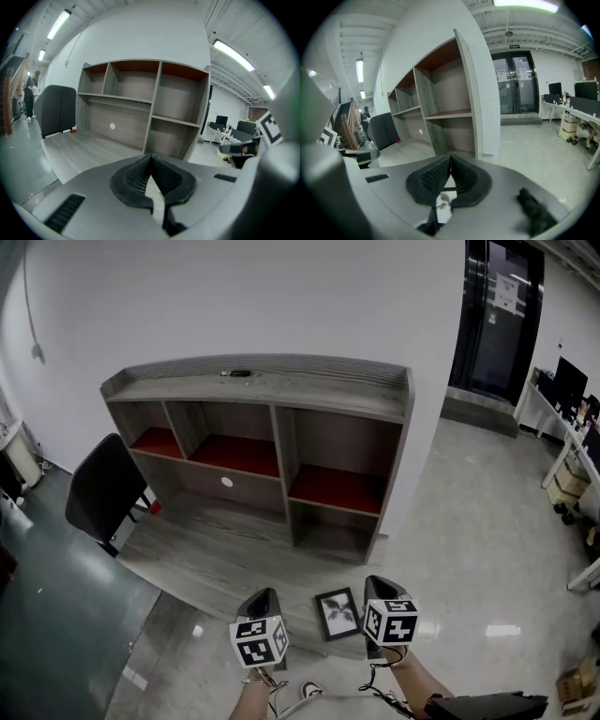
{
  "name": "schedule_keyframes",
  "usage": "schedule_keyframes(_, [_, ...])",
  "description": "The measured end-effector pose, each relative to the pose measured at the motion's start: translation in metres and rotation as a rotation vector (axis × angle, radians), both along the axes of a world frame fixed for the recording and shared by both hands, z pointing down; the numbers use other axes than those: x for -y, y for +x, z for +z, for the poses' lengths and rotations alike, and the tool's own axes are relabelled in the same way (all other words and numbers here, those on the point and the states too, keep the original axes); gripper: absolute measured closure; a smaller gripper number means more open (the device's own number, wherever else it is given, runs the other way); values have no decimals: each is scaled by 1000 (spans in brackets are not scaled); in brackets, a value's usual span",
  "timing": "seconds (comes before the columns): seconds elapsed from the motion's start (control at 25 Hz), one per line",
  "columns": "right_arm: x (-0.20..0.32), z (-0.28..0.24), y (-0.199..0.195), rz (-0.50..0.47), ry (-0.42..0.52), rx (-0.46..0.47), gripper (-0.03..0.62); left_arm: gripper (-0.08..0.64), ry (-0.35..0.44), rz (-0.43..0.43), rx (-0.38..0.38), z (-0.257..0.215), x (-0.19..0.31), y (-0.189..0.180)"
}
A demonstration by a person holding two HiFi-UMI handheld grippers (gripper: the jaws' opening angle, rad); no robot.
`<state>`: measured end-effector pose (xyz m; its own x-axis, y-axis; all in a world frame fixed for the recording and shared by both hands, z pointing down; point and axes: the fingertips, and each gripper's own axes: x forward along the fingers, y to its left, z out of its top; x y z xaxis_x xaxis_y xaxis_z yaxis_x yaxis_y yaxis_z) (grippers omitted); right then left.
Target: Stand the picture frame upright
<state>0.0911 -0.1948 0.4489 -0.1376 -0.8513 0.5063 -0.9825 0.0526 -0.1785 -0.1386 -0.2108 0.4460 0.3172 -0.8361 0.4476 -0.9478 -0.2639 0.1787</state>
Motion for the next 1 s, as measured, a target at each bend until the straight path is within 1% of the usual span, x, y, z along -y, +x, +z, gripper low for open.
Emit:
schedule_keyframes(0.12, [2,7,4,14,-20,-16,560,548,-17,5,-11,7,11,1])
schedule_keyframes(0.28, [1,18,11,31,-55,-23,560,548,-60,15,-14,23,10,5])
schedule_keyframes(0.44, [13,19,11,12,-56,-27,560,548,-72,-3,-27,28,16,7])
schedule_keyframes(0.72, [28,18,8,-19,-59,-20,560,548,-86,-10,-29,29,19,16])
schedule_keyframes(0.88, [28,29,16,-18,-87,-17,560,548,-101,-13,-30,34,19,22])
schedule_keyframes(1.0, [27,41,19,-22,-115,-9,560,548,-130,-26,-28,46,17,23])
